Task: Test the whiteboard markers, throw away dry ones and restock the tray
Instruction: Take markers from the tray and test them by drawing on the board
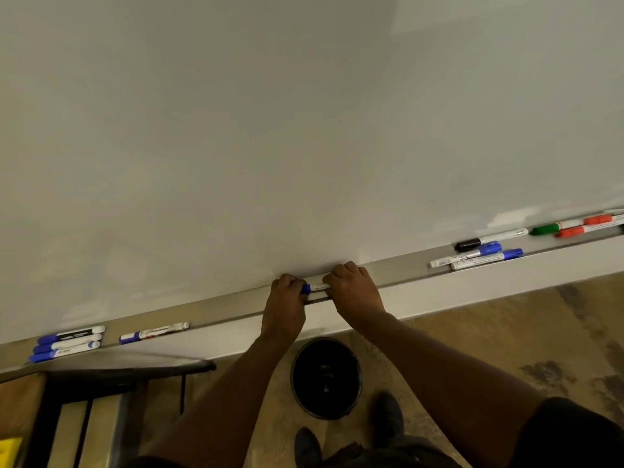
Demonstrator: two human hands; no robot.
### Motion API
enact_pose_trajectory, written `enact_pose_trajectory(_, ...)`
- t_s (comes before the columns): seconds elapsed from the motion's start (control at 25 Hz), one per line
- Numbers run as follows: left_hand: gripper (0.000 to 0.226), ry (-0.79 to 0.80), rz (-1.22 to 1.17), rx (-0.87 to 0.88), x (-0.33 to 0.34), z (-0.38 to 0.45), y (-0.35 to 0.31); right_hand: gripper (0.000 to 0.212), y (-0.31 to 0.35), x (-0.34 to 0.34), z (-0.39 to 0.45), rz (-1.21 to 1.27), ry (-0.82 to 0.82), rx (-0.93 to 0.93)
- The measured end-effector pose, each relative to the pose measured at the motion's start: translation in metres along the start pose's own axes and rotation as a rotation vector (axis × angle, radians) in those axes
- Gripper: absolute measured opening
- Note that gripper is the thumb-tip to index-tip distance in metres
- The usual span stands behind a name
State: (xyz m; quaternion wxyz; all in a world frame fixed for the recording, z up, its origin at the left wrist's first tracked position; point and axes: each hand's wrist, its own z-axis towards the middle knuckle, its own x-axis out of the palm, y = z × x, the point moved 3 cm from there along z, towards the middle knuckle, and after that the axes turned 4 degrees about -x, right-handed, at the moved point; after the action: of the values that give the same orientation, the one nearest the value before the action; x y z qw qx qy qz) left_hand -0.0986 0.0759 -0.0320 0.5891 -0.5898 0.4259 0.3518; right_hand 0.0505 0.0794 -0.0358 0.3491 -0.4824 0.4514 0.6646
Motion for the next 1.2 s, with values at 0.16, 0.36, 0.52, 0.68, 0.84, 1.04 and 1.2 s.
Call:
enact_pose_trajectory(0.16, 0.02, -0.028, -0.107, -0.071, -0.003, -0.004, -0.006, 0.025, -0.007, -0.002, -0.003, 0.028, 0.069, -0.039)
enact_pose_trajectory(0.36, 0.017, 0.036, -0.806, -0.422, -0.024, -0.022, -0.015, 0.015, -0.009, -0.033, -0.017, 0.36, 0.202, -0.006)
enact_pose_trajectory(0.52, 0.025, 0.081, -1.515, -0.572, -0.032, -0.047, -0.03, 0.014, 0.012, -0.054, -0.038, 0.838, 0.412, 0.105)
enact_pose_trajectory(0.68, 0.034, 0.071, -1.79, -0.576, -0.043, -0.063, -0.042, 0.024, 0.044, -0.07, -0.052, 1.237, 0.514, 0.385)
enact_pose_trajectory(0.84, 0.034, 0.036, -1.877, -0.641, -0.061, -0.076, -0.049, 0.033, 0.082, -0.084, -0.053, 1.375, 0.499, 0.374)
enact_pose_trajectory(1.04, 0.033, -0.126, -1.797, -0.743, -0.093, -0.088, -0.032, 0.041, 0.139, -0.085, -0.044, 1.256, 0.343, 0.434)
enact_pose_trajectory(1.2, 0.035, -0.225, -1.657, -0.726, -0.109, -0.092, -0.016, 0.04, 0.17, -0.079, -0.044, 1.056, 0.175, 0.379)
